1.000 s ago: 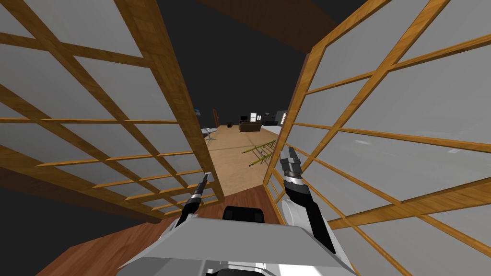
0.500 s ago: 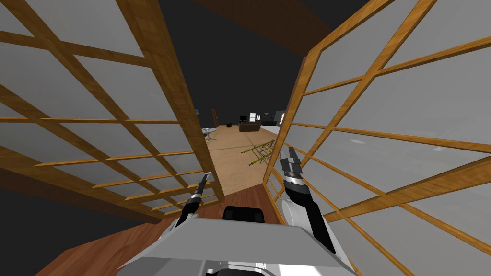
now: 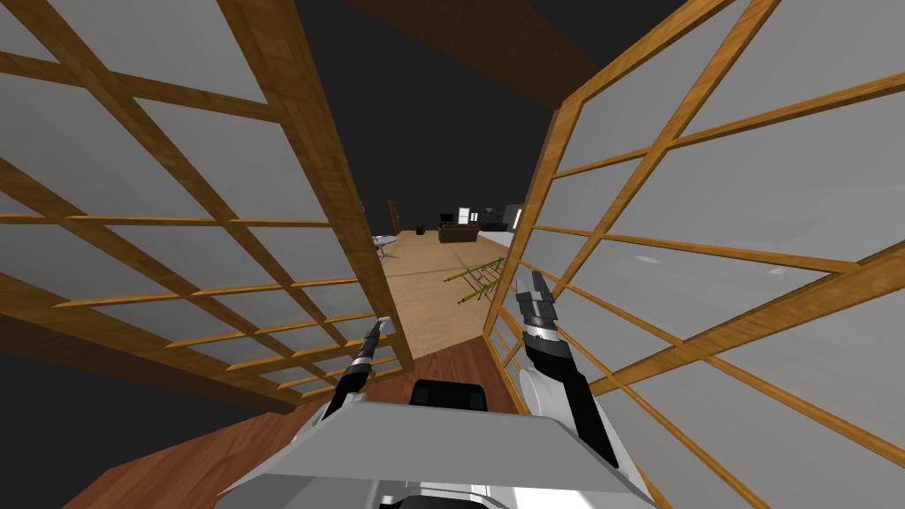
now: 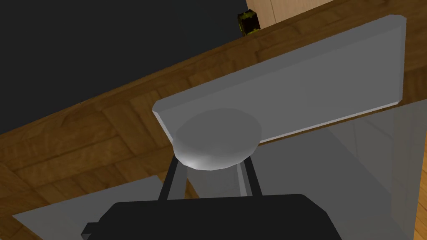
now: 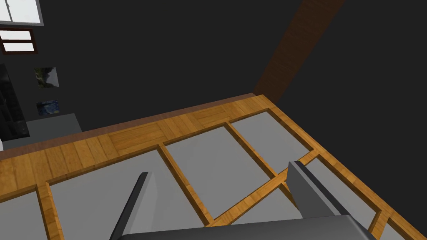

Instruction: Pull the door open

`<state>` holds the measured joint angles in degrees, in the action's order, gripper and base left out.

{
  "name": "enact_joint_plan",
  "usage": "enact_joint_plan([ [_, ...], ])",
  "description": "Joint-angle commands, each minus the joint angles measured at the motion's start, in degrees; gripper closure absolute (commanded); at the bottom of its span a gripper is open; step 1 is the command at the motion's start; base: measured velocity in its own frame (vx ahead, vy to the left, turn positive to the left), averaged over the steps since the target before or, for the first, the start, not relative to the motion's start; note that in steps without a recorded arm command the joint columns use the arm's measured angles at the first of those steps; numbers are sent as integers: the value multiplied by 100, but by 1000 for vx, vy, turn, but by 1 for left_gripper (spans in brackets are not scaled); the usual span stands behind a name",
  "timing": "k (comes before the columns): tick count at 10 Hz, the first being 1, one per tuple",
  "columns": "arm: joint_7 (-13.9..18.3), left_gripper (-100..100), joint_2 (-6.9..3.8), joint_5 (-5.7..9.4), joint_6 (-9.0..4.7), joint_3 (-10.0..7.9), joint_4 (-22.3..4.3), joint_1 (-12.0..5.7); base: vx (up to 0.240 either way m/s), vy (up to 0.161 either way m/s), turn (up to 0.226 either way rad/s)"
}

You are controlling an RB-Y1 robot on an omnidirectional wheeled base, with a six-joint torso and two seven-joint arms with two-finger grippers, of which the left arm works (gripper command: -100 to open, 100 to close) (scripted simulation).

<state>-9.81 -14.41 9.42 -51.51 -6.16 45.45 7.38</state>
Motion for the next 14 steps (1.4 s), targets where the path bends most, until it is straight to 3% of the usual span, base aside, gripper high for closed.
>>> enact_joint_plan([
  [1, 286, 100, 33, 86, 11, 117, 54, 0, -35, 4, -39],
  [6, 1002, 100, -26, 374, 9, 289, 49, -17, -37, 11, -36],
  [7, 1017, 100, -26, 374, 9, 289, 49, -17, -28, 7, -32],
  [9, 1398, 100, -66, 567, 7, 404, 46, -29, -47, 14, -53],
  [10, 1495, 100, -66, 567, 7, 404, 46, -29, -44, 8, -35],
  [13, 1964, 100, -105, 760, 6, 519, 43, -40, -33, 5, -33],
  [14, 1974, 100, -105, 760, 6, 519, 43, -40, -30, 12, -25],
])
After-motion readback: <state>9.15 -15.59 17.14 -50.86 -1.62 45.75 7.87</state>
